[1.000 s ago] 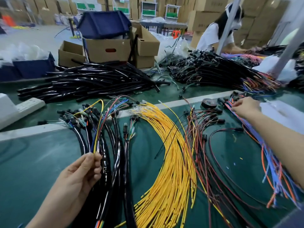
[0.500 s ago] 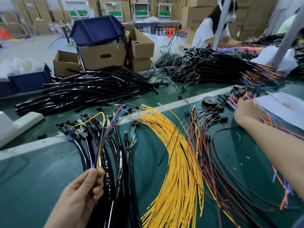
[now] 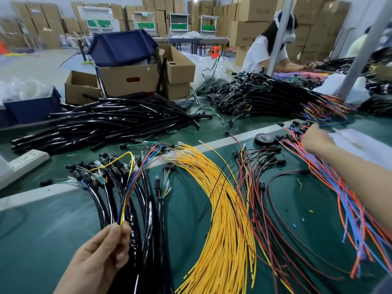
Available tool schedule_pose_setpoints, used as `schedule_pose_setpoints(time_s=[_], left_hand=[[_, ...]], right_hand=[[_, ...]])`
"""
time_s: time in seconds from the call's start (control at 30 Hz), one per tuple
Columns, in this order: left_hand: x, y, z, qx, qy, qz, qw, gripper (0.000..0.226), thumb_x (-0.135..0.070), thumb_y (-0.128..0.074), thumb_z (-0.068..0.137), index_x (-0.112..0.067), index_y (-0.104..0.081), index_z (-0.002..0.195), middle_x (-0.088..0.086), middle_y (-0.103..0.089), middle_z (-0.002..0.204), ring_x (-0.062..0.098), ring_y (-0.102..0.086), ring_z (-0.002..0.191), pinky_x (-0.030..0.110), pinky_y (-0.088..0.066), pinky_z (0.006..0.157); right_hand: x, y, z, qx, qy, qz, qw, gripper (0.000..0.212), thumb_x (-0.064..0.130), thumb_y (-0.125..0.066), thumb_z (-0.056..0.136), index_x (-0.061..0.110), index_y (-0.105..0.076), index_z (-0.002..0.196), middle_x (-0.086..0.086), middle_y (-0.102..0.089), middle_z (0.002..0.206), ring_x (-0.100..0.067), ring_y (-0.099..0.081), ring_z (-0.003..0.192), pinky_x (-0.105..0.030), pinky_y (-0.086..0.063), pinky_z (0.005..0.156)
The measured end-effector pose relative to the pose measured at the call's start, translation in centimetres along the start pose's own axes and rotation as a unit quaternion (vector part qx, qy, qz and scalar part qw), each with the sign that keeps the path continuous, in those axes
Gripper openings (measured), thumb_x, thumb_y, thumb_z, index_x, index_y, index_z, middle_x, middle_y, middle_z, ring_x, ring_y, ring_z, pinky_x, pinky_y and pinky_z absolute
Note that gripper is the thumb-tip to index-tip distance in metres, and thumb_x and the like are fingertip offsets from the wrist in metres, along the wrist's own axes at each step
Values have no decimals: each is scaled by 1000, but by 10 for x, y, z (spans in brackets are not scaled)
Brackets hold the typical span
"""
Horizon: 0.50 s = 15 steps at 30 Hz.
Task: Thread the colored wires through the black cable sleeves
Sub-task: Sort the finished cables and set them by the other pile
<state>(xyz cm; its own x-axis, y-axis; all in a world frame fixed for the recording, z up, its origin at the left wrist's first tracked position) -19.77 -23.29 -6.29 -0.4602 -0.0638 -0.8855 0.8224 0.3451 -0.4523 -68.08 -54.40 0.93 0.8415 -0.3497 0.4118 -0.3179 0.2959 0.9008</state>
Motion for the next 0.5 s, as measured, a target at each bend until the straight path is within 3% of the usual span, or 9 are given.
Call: schedule_pose_setpoints(time_s=[0.13,0.2,0.23,0.27,0.33,0.4,0.5], left_hand=[[2,-1,1,2,7,0,1000,45,-7,-38,90,-7,-71,60,2,-49,55,7,-41,40,13,-31,40],[1,-2,1,8,4,3,1000,39,-10,-42,86,-8,-72,61,1,-50,57,7,-41,41,13,-31,40],[2,-2,1,11,4,4,1000,35,-12,-44,82,-9,-72,61,1,-51,58,6,-41,41,12,-32,41],[3,-2,1,14,5,4,1000,32,-14,-46,79,-9,-72,61,0,-52,59,6,-42,42,12,-32,41],[4,-4,1,21,8,3,1000,29,-16,-48,77,-9,-73,63,0,-53,59,5,-43,43,12,-34,41],[5,-6,0,28,13,1,1000,27,-17,-49,78,-10,-73,66,0,-52,59,6,-44,44,12,-36,41],[8,-6,-3,27,21,-4,999,25,-18,-51,78,-10,-72,65,2,-52,59,7,-44,44,14,-38,40]], right_hand=[[25,41,-6,-46,62,55,995,44,10,-52,94,-4,-31,130,-32,-51,126,-45,-52,115,-48,-42,91],[44,45,-19,29,101,59,993,29,12,-49,95,7,-49,124,-16,-58,128,-29,-60,106,-34,-45,77],[50,43,-29,88,81,80,990,17,11,-46,96,10,-55,110,-16,-62,122,-21,-65,86,-28,-43,62],[54,43,-34,130,33,223,965,9,9,-44,98,7,-52,95,-25,-63,113,-18,-63,60,-23,-42,49],[78,64,-47,146,100,304,936,13,12,-46,100,1,-44,93,-31,-60,90,-9,-48,32,-17,-41,33],[93,82,-56,152,163,271,936,18,11,-56,94,-1,-50,107,-17,-63,70,-1,-47,32,-13,-42,35],[138,136,-79,47,310,226,922,10,12,-58,93,5,-64,92,-10,-69,73,2,-52,39,-7,-41,38]])
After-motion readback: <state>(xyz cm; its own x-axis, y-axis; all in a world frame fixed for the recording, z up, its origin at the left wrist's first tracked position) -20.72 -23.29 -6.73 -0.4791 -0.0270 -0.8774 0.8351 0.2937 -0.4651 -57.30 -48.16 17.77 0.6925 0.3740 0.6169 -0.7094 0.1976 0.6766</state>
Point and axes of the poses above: each hand's wrist, its own z-axis towards the middle knuckle, its own y-axis out of the back of the hand, x = y × z, the point moved 8 cm from there along z, towards the middle knuckle
